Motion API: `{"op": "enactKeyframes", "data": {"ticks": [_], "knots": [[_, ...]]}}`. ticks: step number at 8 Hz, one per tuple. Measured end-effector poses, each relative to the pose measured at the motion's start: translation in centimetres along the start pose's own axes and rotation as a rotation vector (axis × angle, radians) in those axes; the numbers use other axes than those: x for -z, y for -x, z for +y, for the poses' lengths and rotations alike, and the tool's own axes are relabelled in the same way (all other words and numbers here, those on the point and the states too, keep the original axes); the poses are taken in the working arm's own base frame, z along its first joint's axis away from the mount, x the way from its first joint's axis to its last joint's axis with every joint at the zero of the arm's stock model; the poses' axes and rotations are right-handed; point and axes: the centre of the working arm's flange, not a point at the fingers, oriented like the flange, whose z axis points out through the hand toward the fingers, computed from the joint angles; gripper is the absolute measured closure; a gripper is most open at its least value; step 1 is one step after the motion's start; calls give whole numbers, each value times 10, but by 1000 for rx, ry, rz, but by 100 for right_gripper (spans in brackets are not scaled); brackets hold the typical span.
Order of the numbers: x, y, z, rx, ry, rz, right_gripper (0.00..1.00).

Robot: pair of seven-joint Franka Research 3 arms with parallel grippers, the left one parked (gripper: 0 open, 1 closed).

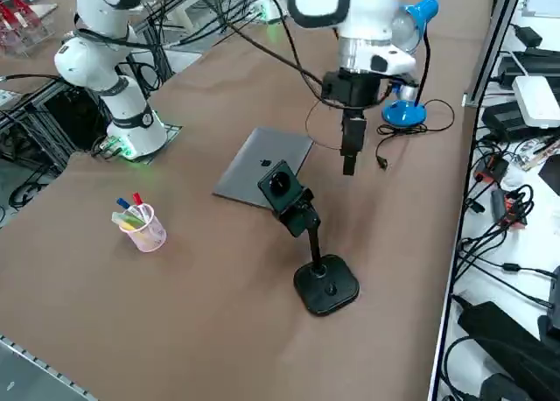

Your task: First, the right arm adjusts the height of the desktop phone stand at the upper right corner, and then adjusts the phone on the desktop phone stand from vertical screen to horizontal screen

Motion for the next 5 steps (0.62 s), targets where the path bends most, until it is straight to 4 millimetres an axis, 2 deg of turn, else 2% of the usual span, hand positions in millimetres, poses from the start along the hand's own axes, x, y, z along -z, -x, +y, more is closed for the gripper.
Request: {"op": "enactKeyframes", "data": {"ticks": [2, 5], "knots": [[-37, -15, -26, 101, 90, -81, 9], [-81, -22, -49, 233, 239, -227, 15]]}}
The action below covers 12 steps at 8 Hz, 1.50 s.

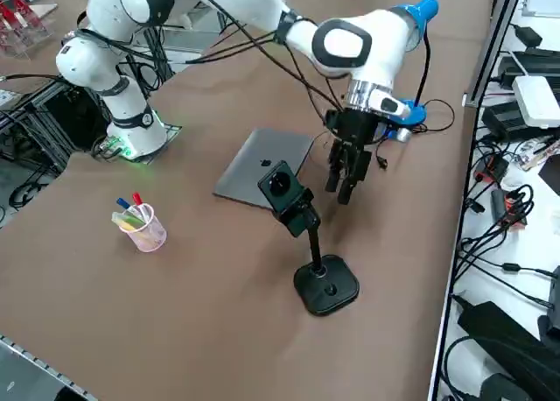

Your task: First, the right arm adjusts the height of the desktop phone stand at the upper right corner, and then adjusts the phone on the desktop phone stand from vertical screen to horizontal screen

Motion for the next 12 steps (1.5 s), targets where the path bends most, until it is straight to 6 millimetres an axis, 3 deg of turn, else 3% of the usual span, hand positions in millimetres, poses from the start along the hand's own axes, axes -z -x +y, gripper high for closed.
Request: {"op": "enactKeyframes", "data": {"ticks": [6, 12], "knots": [[-32, 2, -4, 299, 88, -173, 21], [-53, 3, -10, 374, 103, -258, 32]]}}
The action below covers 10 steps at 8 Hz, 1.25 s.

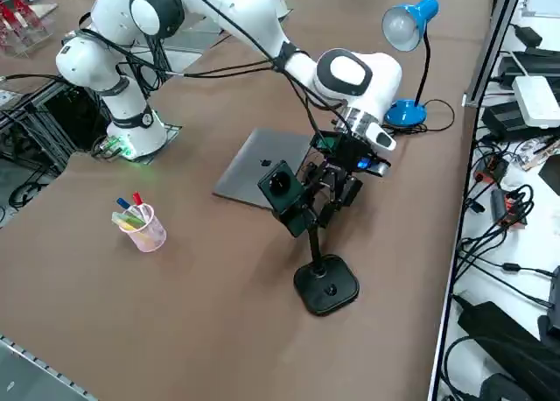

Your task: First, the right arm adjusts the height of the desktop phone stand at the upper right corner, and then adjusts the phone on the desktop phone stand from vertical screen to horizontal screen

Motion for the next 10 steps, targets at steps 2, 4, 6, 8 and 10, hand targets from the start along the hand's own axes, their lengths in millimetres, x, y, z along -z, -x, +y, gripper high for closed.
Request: {"op": "enactKeyframes", "data": {"ticks": [2, 4, 6, 8, 10], "knots": [[-2, -1, -1, 6, -6, -8, 34], [-4, -3, -3, 11, -8, -13, 36], [-7, -3, -5, 16, -11, -24, 36], [-12, -3, -8, 25, -14, -51, 36], [-14, 0, -7, 29, -3, -80, 36]]}}
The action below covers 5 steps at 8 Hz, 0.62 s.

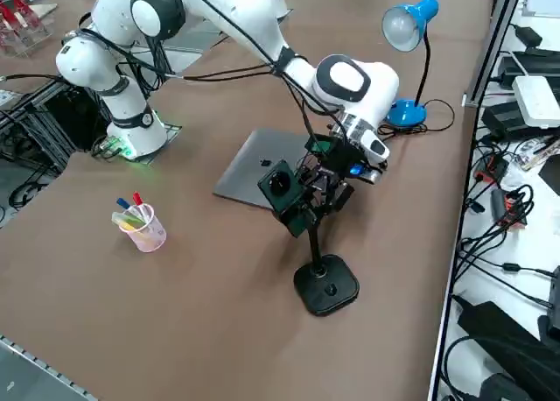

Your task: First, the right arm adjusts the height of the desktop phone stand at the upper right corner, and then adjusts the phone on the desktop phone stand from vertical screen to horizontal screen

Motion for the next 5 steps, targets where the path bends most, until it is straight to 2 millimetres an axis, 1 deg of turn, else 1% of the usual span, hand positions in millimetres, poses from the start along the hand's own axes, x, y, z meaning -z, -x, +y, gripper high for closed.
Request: {"op": "enactKeyframes", "data": {"ticks": [3, 5], "knots": [[-1, 2, 2, 3, 20, -24, 40], [-2, 1, 1, 5, 19, -27, 48]]}}
